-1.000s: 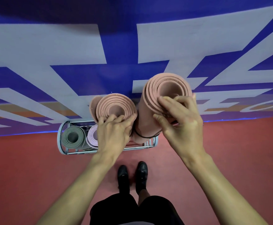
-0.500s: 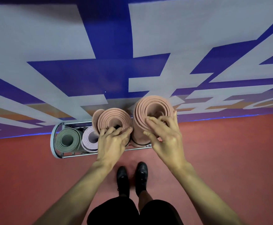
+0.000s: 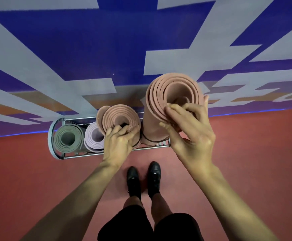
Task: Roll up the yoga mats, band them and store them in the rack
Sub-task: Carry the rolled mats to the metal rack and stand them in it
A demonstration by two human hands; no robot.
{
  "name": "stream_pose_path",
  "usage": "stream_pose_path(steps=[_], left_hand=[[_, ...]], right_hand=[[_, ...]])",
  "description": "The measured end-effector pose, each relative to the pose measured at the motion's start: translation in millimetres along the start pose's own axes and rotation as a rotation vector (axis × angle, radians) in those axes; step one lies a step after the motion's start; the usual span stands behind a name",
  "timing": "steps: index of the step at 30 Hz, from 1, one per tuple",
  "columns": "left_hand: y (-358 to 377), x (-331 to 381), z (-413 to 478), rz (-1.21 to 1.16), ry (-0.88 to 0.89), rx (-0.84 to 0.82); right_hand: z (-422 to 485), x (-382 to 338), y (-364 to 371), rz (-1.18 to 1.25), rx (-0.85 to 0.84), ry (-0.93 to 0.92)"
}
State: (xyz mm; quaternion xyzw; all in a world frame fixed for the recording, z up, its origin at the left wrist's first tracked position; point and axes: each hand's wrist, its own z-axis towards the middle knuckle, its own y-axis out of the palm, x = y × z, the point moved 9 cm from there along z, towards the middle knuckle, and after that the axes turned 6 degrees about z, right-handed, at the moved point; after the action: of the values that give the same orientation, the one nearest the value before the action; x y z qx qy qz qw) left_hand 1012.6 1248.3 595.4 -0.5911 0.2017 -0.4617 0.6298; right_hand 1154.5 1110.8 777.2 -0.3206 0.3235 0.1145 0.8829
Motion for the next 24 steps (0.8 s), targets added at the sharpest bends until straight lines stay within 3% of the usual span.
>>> stream_pose_path(steps=[3, 7, 11, 21, 24], left_hand=[[-4.8, -3.0, 2.0, -0.012, 0.023, 0.004], [6.0, 3.9, 2.5, -0.013, 0.059, -0.035], [27.2, 17.8, -3.6, 0.003, 0.123, -0.086], [64.8, 0.7, -27.9, 0.059, 0.069, -0.096], [84.0, -4.2, -33.7, 0.016, -0.046, -0.152]], right_hand=[[-31.3, -0.6, 5.4, -0.035, -0.034, -0.016], [-100.8, 50.5, 26.9, -0.037, -0.189, 0.149], [-121.5, 83.8, 49.4, -0.066, -0.213, 0.199], [-143.9, 118.2, 100.9, -0.133, -0.245, 0.167], [-149.9, 126.3, 123.1, -0.12, -0.314, 0.19]])
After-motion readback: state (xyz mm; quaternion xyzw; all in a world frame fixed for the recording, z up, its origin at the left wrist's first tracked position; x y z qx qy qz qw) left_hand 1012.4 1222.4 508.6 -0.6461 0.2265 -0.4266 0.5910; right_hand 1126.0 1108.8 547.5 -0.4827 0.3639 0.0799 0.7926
